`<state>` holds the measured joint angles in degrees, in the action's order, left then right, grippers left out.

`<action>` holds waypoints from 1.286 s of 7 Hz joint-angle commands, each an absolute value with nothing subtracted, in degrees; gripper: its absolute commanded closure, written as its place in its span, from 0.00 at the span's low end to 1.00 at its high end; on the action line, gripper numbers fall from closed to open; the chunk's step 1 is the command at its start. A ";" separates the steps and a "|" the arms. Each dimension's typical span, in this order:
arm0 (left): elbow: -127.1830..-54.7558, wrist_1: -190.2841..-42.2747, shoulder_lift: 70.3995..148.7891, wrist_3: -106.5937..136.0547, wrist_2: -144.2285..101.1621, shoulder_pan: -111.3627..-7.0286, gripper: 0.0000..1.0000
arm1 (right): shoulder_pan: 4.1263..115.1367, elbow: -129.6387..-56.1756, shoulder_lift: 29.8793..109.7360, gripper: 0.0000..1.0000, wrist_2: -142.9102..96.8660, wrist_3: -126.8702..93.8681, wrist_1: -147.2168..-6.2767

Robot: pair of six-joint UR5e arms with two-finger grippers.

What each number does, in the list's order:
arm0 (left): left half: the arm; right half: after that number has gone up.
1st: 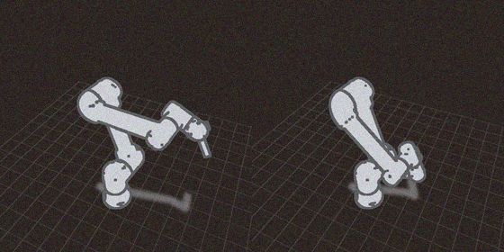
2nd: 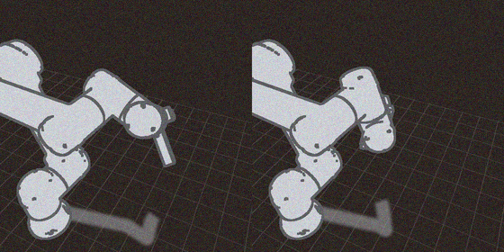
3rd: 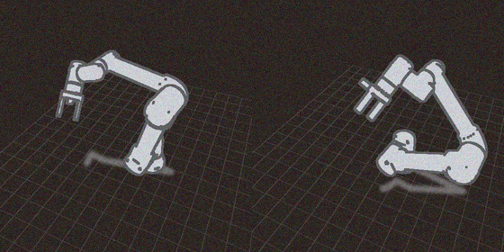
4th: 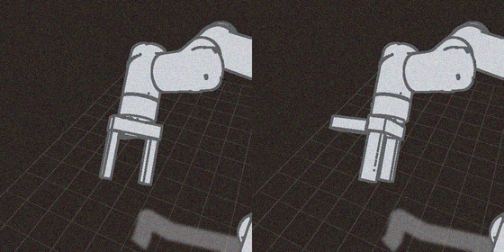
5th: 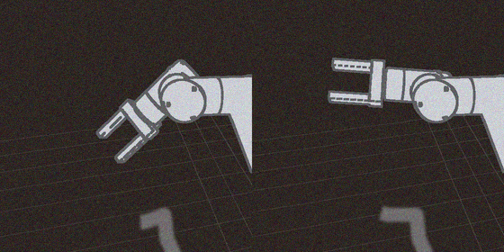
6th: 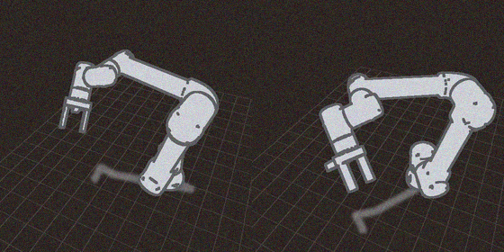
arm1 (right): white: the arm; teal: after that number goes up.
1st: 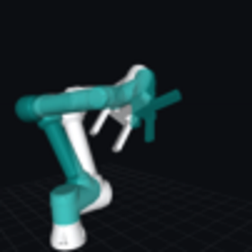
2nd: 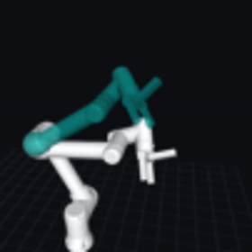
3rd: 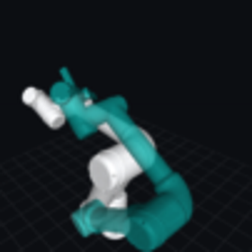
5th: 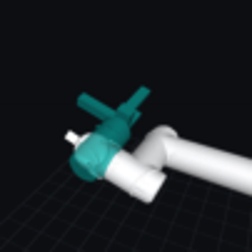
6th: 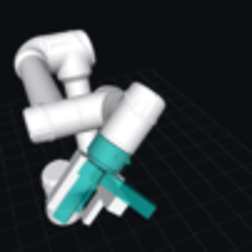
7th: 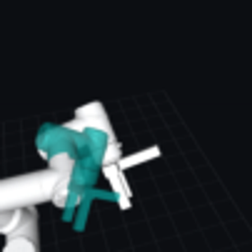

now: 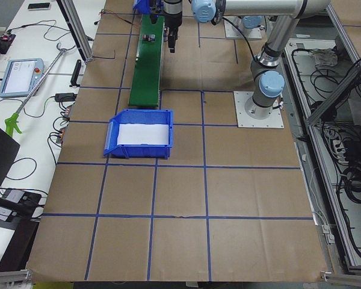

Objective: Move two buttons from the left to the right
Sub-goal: 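Lower the right gripper onto the red button and grasp it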

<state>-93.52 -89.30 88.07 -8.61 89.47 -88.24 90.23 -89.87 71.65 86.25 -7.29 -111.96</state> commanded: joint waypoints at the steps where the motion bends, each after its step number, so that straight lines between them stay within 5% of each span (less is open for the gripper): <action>1: -93.52 -89.30 88.07 -8.61 89.47 -88.24 0.00 | 92.10 -89.74 68.30 0.02 86.13 -7.56 -113.72; 8: -93.52 -89.30 88.07 -8.61 89.47 -88.24 0.00 | 94.75 -91.49 61.70 0.03 86.84 -7.03 -121.12; 9: -93.52 -89.30 88.07 -8.61 89.47 -88.24 0.00 | 94.57 -91.49 61.87 0.31 87.01 -7.03 -120.77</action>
<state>-93.52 -89.30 88.07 -8.61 89.47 -88.24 94.71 -91.22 62.01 86.91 -7.06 -121.11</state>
